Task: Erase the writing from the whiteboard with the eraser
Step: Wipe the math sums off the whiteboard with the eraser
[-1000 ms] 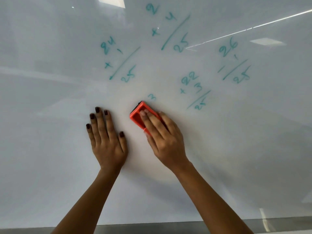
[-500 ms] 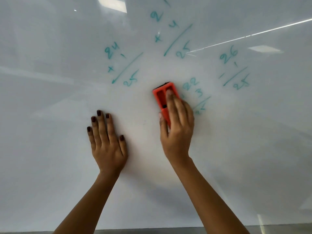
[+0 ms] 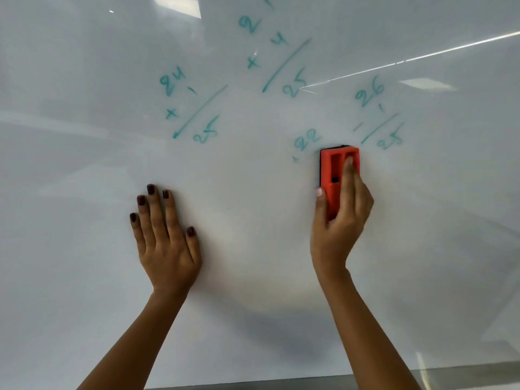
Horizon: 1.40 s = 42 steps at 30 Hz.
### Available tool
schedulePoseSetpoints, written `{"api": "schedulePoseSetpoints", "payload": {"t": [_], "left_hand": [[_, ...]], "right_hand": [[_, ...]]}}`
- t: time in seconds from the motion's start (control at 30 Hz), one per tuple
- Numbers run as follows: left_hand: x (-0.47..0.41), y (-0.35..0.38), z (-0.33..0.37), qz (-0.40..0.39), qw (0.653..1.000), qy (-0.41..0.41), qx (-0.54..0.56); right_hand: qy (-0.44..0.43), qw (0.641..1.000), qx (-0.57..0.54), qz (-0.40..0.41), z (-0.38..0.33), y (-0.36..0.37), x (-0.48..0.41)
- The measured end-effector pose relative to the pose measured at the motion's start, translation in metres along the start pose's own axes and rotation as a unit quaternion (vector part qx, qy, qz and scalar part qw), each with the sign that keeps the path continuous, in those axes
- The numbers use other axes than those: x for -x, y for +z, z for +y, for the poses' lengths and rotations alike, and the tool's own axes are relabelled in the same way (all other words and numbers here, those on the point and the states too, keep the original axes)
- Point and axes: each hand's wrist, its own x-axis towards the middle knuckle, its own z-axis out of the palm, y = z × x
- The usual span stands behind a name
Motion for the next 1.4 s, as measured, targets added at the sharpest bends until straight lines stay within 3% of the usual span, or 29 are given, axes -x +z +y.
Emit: {"api": "schedulePoseSetpoints", "payload": {"t": [0.03, 0.1, 0.2, 0.27, 0.37, 0.43, 0.5, 0.57, 0.63, 0.67, 0.73, 0.8, 0.87, 0.93, 0.97, 1.03, 1.1, 1.17, 1.2, 1.27, 1.33, 1.4], "left_hand": [[0.0, 0.0, 0.0, 0.001, 1.0, 0.0, 0.002], [-0.001, 0.0, 0.001, 0.001, 1.0, 0.002, 0.005], [0.0, 0.001, 0.0, 0.001, 1.0, 0.002, 0.004], [0.001, 0.002, 0.0, 0.001, 1.0, 0.003, 0.005], [0.001, 0.003, -0.001, 0.001, 1.0, 0.002, 0.005], [0.001, 0.003, -0.002, 0.002, 1.0, 0.004, 0.005], [0.001, 0.003, -0.002, 0.002, 1.0, 0.005, 0.005], [0.001, 0.003, -0.002, 0.0, 1.0, 0.003, 0.009], [0.001, 0.003, -0.001, -0.002, 1.0, 0.002, 0.011], [0.0, 0.003, -0.001, -0.002, 1.0, 0.002, 0.012], [0.0, 0.003, 0.0, -0.002, 1.0, 0.004, 0.012], [0.0, 0.003, 0.0, 0.0, 1.0, 0.004, 0.013], [0.0, 0.002, 0.0, 0.0, 1.0, 0.004, 0.013], [0.0, 0.001, -0.002, -0.001, 1.0, 0.004, 0.012], [0.0, 0.001, -0.001, -0.001, 1.0, 0.003, 0.012], [0.0, 0.0, -0.001, -0.008, 1.0, -0.001, 0.013], [0.0, -0.001, 0.0, -0.014, 1.0, -0.006, 0.017], [-0.001, -0.003, 0.002, -0.022, 0.999, -0.012, 0.021], [-0.002, -0.003, 0.003, -0.025, 0.999, -0.015, 0.025], [-0.002, -0.005, 0.006, -0.025, 0.999, -0.026, 0.037], [-0.005, -0.005, 0.012, -0.021, 0.998, -0.033, 0.045], [-0.011, -0.004, 0.022, -0.019, 0.999, -0.012, 0.044]], "right_hand": [[-0.007, 1.0, 0.0, -0.008, -0.001, 0.0, 0.004], [-0.106, 0.992, 0.012, -0.074, -0.002, -0.002, 0.022], [-0.294, 0.936, 0.04, -0.189, 0.013, -0.013, 0.024], [-0.328, 0.925, 0.055, -0.185, 0.025, -0.016, 0.003], [-0.172, 0.98, 0.028, -0.091, 0.026, -0.01, -0.029], [-0.071, 0.996, 0.003, -0.045, 0.01, -0.001, -0.034], [-0.128, 0.988, 0.009, -0.082, -0.006, 0.005, -0.027], [-0.28, 0.947, 0.029, -0.158, -0.01, 0.004, -0.021], [-0.335, 0.924, 0.049, -0.176, -0.004, 0.0, -0.029], [-0.298, 0.941, 0.05, -0.15, -0.002, 0.001, -0.035], [-0.128, 0.989, 0.017, -0.072, -0.004, 0.004, -0.047], [-0.035, 0.999, -0.012, -0.024, -0.016, 0.008, -0.048], [-0.146, 0.987, 0.007, -0.072, -0.026, 0.011, -0.037], [-0.314, 0.935, 0.043, -0.158, -0.026, 0.01, -0.026], [-0.353, 0.917, 0.062, -0.173, -0.02, 0.007, -0.027], [-0.298, 0.943, 0.075, -0.126, -0.007, 0.005, -0.033], [-0.101, 0.993, 0.037, -0.037, 0.001, 0.003, -0.044], [0.025, 1.0, 0.006, 0.013, 0.003, 0.002, -0.048], [0.011, 1.0, 0.014, 0.003, 0.003, 0.001, -0.043], [-0.141, 0.987, 0.039, -0.071, 0.008, -0.005, -0.026], [-0.293, 0.942, 0.051, -0.153, 0.022, -0.015, -0.022], [-0.341, 0.923, 0.072, -0.165, 0.037, -0.021, -0.037]]}}
